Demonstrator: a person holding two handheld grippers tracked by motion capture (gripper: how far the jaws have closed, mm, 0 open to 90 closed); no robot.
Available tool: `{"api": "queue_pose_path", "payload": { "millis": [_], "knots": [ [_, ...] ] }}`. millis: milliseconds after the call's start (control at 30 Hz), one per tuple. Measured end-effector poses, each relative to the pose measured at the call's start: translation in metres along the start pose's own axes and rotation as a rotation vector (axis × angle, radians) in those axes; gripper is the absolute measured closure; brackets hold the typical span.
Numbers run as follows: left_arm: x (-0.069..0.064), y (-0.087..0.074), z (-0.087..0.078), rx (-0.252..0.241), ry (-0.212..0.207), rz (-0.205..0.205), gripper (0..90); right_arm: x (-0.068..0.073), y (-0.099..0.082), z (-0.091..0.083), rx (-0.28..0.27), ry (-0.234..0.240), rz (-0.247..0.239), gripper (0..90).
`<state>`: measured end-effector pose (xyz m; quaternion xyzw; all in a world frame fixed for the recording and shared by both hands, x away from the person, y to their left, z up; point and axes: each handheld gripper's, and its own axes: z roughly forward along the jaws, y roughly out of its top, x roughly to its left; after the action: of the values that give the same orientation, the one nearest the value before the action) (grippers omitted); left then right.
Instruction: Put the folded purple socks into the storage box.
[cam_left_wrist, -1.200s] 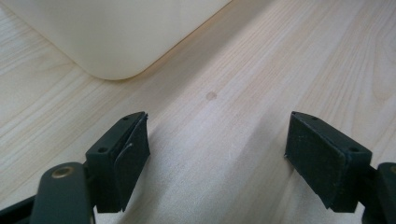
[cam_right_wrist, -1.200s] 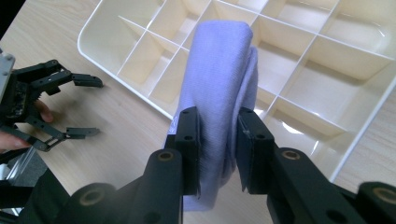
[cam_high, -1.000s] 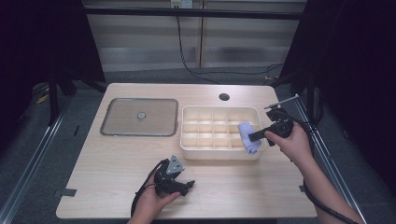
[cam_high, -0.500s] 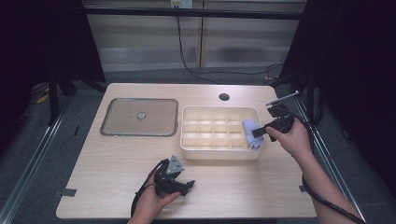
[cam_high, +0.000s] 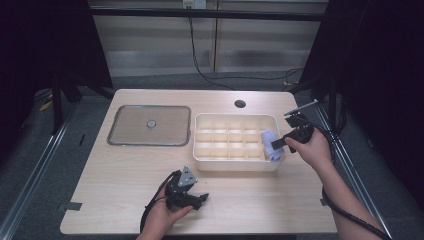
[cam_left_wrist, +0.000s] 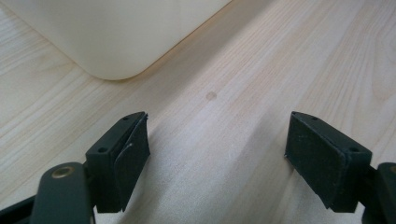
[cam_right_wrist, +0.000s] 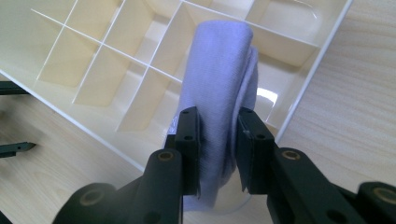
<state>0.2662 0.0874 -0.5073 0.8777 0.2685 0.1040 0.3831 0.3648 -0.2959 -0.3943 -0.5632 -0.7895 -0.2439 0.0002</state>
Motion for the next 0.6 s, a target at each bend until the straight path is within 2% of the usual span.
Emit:
{"api": "queue_pose_path", "payload": {
  "millis": [333, 600],
  "knots": [
    [0.000, 0.000, 0.000, 0.000, 0.000, 0.000, 21.1, -0.004, -0.006, 0.010, 0.020, 0.014, 0.017, 72.7],
    [0.000, 0.000, 0.000, 0.000, 0.000, 0.000, 21.1, -0.006, -0.011, 0.016, 0.048, 0.009, 0.001, 72.7]
  ]
}}
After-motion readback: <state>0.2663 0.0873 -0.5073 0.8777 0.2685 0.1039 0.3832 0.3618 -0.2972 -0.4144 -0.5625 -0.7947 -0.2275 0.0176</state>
